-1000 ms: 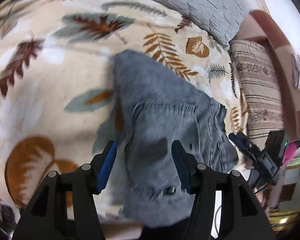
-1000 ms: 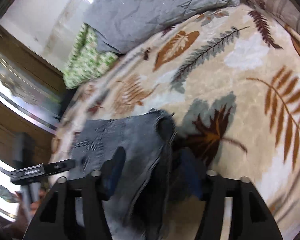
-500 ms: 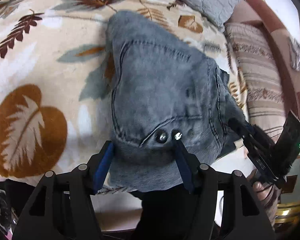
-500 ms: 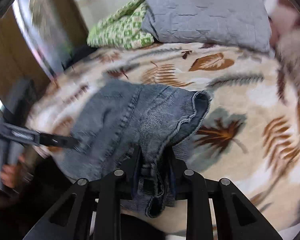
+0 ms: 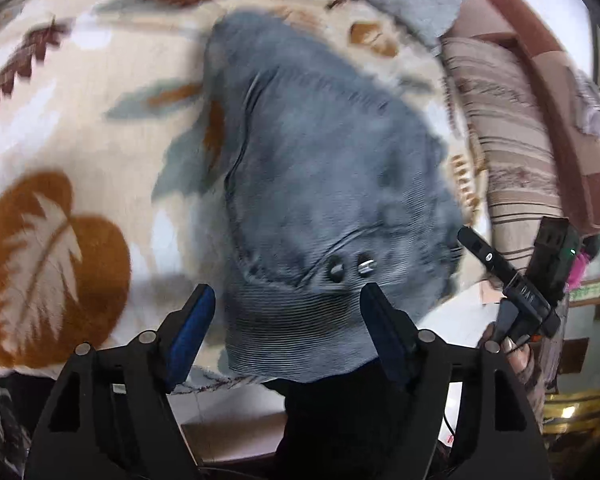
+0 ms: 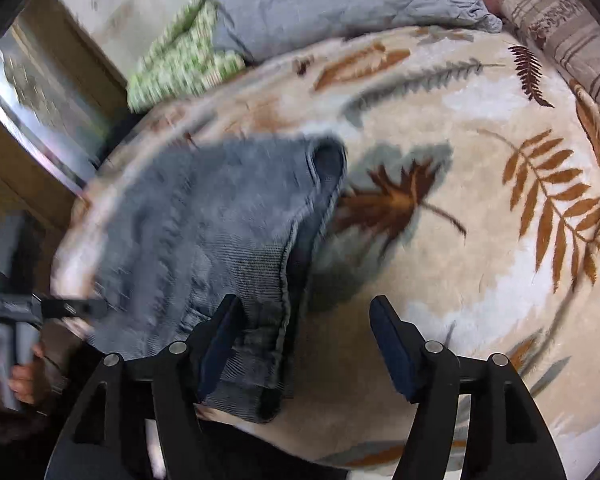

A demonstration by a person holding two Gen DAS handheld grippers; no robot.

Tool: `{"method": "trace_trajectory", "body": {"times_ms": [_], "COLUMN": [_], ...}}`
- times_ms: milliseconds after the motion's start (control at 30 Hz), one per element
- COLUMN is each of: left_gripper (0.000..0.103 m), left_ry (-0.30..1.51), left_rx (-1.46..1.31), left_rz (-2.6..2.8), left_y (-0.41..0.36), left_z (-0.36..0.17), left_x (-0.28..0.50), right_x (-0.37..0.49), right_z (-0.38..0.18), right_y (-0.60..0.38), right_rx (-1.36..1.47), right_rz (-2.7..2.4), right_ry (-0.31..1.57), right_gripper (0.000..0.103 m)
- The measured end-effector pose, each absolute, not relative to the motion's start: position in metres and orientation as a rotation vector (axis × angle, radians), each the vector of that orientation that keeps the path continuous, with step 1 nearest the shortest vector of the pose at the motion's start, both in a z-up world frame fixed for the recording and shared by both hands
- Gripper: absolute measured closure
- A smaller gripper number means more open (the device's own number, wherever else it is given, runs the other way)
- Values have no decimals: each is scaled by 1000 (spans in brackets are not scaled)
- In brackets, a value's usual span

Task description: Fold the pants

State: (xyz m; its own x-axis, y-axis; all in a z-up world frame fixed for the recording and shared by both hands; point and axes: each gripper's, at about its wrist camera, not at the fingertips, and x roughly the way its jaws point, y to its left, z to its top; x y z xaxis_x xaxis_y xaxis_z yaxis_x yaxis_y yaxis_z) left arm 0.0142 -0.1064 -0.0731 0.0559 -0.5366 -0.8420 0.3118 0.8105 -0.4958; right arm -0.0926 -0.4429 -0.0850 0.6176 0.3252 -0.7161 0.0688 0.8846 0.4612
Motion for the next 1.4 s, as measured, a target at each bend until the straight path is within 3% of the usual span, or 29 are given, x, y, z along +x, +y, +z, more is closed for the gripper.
{"method": "trace_trajectory", "body": {"times_ms": [167, 333, 467, 700, 733, 833, 900, 1067, 1167, 1233, 1367, 1400], "left_gripper": [29, 29, 29, 24, 24, 26, 24, 17, 18, 23, 65, 70], "left_ry": [1288, 1326, 1366, 1404, 1408, 1417, 1429, 1483, 1480, 1485, 1476, 1468], "left_rx": [-186, -181, -180, -194, -188, -230, -254, -256, -283, -310, -367, -378], "left_rz": [-661, -616, -591, -596, -607, -709, -771, -791, -805, -793, -780, -787], "left_y": [-104, -115, -124, -124, -123, -119, -118, -133, -137, -134, -118, -115], "left_z": [-45, -59, -79, -102, -99, -91, -90, -111, -106, -108, -105, -102], "left_x": [34, 59, 72, 79, 79, 77, 75, 75, 76, 78, 75, 75], "right_x": [-75, -37, -22, -12, -13, -24, -30, -37, -35, -30, -31, -32], "right_z": [-72, -91, -92, -121, -119, -116, -120, -132, -127, -131, -125, -121], "right_y": [-457, -446, -434, -463, -465, -470, -464, -447, -439, -425, -426, -423], "right_rx": [584, 544, 439, 474, 498, 656, 692, 727, 839, 722, 688, 666], "right_rz": [165, 143, 156, 96, 118, 297, 389, 538, 657, 602, 502, 495], "right_ry": [863, 936, 931, 983, 982, 960, 988, 1001, 942, 1031, 1066, 1066], "right_gripper": [33, 33, 52, 58, 53, 51, 32, 21, 21, 24, 56, 59]}}
